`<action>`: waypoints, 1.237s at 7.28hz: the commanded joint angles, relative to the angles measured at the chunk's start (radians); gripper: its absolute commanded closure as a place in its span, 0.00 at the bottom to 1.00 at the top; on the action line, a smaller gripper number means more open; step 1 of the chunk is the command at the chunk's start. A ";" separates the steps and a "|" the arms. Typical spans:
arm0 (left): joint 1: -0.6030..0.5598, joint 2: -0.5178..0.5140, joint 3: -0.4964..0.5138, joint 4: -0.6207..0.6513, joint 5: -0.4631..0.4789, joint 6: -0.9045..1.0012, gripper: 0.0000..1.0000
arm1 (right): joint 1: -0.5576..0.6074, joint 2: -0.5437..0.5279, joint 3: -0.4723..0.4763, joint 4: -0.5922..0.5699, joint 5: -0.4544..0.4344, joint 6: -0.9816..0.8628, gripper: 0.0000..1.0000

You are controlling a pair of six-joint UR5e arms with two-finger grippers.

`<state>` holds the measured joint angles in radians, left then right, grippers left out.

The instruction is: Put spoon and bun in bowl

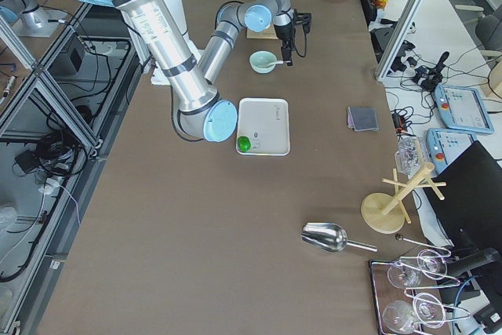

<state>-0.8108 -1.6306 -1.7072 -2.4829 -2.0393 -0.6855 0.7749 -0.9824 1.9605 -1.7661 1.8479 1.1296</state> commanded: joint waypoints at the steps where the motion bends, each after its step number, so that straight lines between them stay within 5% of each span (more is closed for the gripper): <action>1: 0.090 0.026 -0.006 -0.019 0.033 0.001 0.07 | 0.122 -0.132 0.000 0.147 0.138 -0.174 0.00; 3: 0.122 0.047 -0.005 -0.062 0.036 0.003 0.15 | 0.185 -0.154 -0.003 0.151 0.207 -0.279 0.00; 6: 0.157 0.055 -0.006 -0.065 0.102 0.003 0.90 | 0.259 -0.190 -0.014 0.152 0.266 -0.392 0.00; 7: 0.157 0.067 -0.005 -0.088 0.152 0.004 1.00 | 0.279 -0.191 -0.023 0.151 0.278 -0.419 0.00; 9: 0.163 0.097 -0.008 -0.212 0.263 -0.002 1.00 | 0.352 -0.232 -0.032 0.145 0.341 -0.549 0.00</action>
<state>-0.6498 -1.5466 -1.7133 -2.6254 -1.8302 -0.6826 1.0826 -1.1861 1.9348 -1.6191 2.1562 0.6646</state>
